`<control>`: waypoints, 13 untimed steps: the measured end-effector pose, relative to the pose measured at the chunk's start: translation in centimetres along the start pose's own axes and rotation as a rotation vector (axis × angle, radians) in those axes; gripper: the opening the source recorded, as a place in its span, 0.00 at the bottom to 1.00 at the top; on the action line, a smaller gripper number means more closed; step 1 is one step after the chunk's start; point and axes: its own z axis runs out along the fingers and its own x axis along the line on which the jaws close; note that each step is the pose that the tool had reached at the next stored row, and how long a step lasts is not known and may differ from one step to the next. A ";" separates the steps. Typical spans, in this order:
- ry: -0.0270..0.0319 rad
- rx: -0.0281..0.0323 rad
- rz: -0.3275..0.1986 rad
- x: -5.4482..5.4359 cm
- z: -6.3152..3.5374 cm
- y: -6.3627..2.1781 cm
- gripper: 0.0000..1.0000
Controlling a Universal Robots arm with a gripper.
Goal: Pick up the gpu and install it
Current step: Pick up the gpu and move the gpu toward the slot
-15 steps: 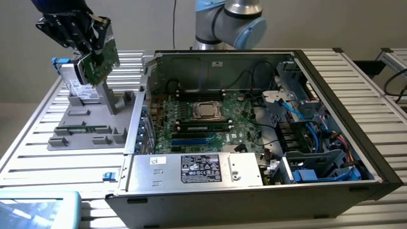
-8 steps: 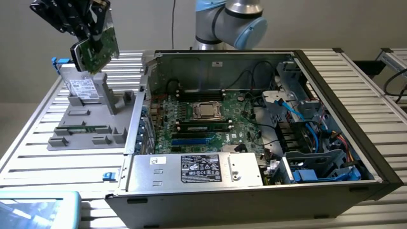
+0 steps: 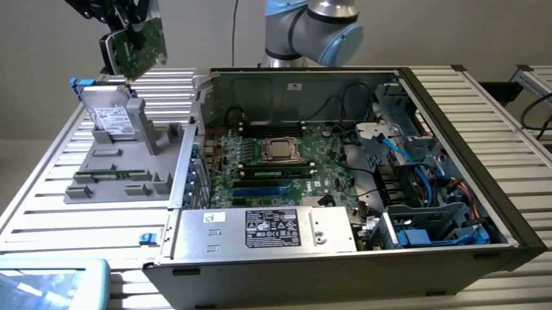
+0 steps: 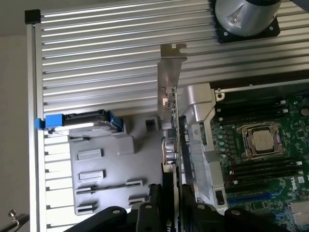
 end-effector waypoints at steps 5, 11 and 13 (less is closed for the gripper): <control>0.0191 0.0029 0.003 -1.7 -0.58 0.33 0.29; 0.0319 0.0050 0.005 -4.2 -0.52 0.63 0.29; 0.0331 0.0050 0.006 -5.1 -0.52 0.73 0.29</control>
